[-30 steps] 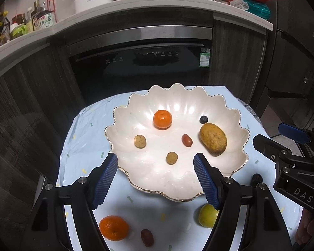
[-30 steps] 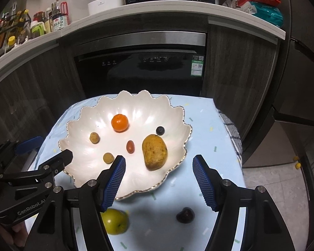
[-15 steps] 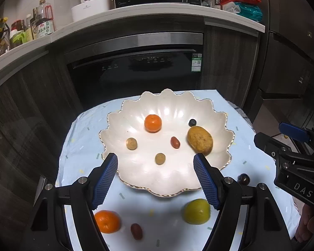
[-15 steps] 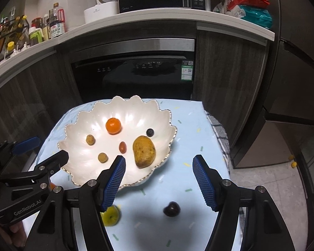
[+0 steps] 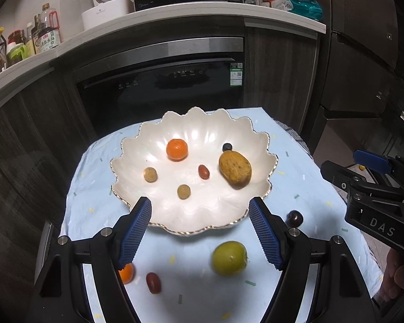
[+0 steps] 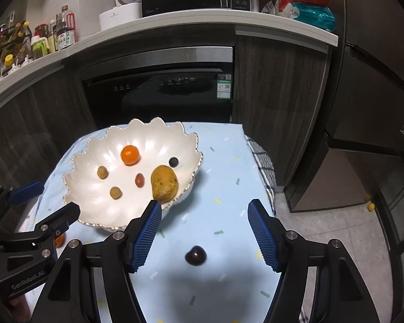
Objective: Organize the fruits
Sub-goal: 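Withdraw both open tools from the bowl toward the remaining fruits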
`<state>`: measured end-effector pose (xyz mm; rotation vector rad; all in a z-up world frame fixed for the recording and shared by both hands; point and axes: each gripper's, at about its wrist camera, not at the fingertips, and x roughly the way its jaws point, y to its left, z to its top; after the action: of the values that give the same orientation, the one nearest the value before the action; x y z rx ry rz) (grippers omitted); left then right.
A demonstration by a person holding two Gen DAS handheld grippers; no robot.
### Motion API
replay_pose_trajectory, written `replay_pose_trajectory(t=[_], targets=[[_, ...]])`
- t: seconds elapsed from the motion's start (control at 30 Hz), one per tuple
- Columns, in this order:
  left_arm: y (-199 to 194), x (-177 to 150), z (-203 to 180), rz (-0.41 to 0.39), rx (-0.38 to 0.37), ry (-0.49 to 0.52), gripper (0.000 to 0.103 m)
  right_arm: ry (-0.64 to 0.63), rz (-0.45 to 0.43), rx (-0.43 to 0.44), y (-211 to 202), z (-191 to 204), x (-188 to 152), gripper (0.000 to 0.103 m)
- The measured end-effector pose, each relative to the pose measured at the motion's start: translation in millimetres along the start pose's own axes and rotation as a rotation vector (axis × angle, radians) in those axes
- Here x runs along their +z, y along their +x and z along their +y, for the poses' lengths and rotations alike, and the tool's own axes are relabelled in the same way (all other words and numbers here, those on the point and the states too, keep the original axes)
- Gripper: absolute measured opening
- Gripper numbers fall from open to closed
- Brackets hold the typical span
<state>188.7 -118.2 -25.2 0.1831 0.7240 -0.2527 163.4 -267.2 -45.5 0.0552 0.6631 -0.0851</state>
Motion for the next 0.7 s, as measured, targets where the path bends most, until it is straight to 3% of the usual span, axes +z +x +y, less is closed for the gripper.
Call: replay_pose_trajectory(t=[0.7], targets=[[17.6, -35.6, -3.3, 0.068, -0.003, -0.006, 0.074, -0.005, 0.068, 0.021, 26.4, -1.9, -37.8, 0.067]])
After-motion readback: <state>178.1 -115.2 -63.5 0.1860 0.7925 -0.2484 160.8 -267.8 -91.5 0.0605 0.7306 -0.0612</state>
